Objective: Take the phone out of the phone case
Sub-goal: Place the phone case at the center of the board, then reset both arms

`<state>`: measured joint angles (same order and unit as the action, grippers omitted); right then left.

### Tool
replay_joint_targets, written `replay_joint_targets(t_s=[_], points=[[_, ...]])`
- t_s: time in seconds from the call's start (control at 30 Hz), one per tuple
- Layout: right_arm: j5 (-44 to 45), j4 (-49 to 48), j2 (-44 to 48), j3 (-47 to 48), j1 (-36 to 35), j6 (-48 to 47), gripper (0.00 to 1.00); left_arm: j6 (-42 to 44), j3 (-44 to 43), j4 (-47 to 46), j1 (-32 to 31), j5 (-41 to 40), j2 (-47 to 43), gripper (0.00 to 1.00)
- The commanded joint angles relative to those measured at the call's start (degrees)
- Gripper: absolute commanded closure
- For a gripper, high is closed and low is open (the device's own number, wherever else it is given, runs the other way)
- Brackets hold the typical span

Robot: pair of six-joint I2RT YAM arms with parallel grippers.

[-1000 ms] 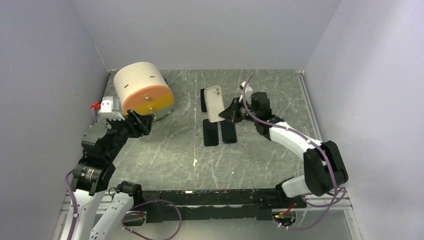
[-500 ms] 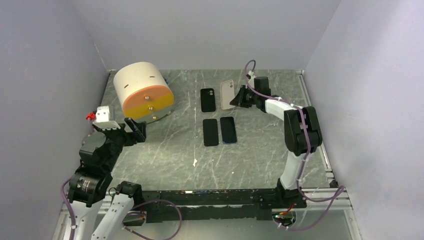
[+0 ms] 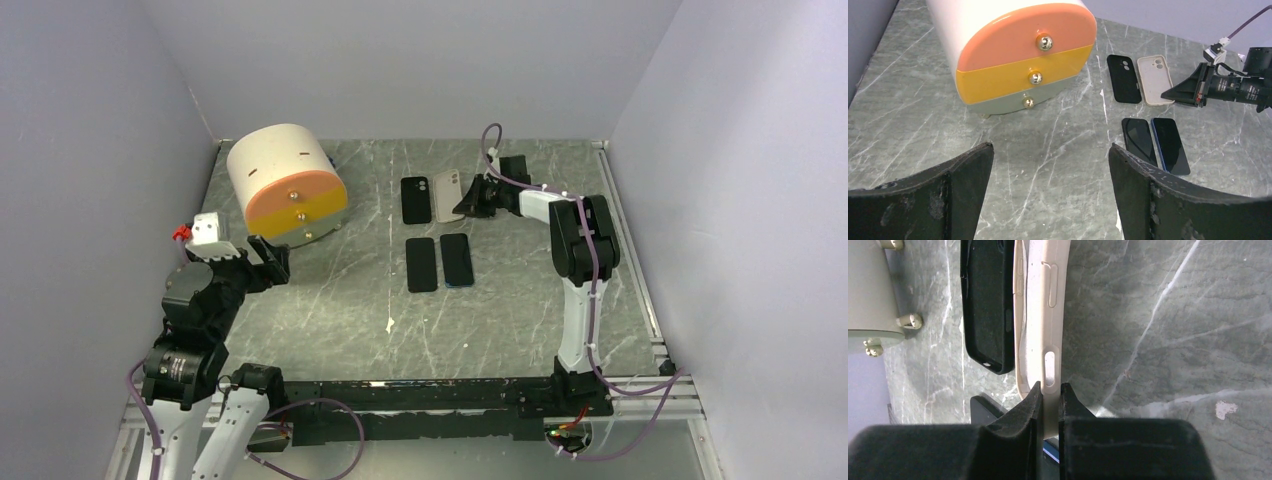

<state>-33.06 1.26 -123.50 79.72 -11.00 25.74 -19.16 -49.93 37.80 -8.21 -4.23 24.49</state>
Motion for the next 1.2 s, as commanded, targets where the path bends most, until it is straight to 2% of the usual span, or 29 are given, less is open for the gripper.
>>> replay_joint_targets(t_s=[0.0, 0.2, 0.43, 0.7, 0.73, 0.8, 1.03, 1.17], points=[[-1.28, -1.08, -0.91, 2.22, -0.14, 1.27, 0.88, 0.8, 0.01, -1.46, 0.49, 1.66, -0.37, 0.12], [-0.26, -0.4, -1.83, 2.91, 0.07, 1.63, 0.64, 0.87, 0.02, -1.42, 0.73, 1.86, -0.19, 0.12], [3.21, 0.18, -0.34, 0.6, 0.62, 0.96, 0.45, 0.85, 0.1, -1.5, 0.91, 2.08, -0.12, 0.12], [9.48, 0.24, 6.9, -5.81, 1.78, -1.28, 0.22, 0.92, 0.1, -1.52, 1.0, 1.91, 0.1, 0.12], [10.04, -0.01, 8.2, -6.94, 1.97, -1.52, 0.18, 0.95, 0.1, -1.5, 1.0, 1.94, 0.14, 0.12], [11.13, -0.91, 11.42, -9.58, 2.54, -1.53, 0.02, 1.0, 0.1, -1.43, 1.08, 2.1, 0.21, 0.12], [13.82, -1.92, 27.95, -20.12, 6.2, -2.65, 0.01, 1.68, -1.41, 0.08, 1.09, 0.02, 0.15, 0.1], [21.8, 2.6, 39.4, -24.14, 7.91, -3.3, 0.01, 2.12, -3.26, 2.29, 1.09, -1.53, -0.48, 0.07]])
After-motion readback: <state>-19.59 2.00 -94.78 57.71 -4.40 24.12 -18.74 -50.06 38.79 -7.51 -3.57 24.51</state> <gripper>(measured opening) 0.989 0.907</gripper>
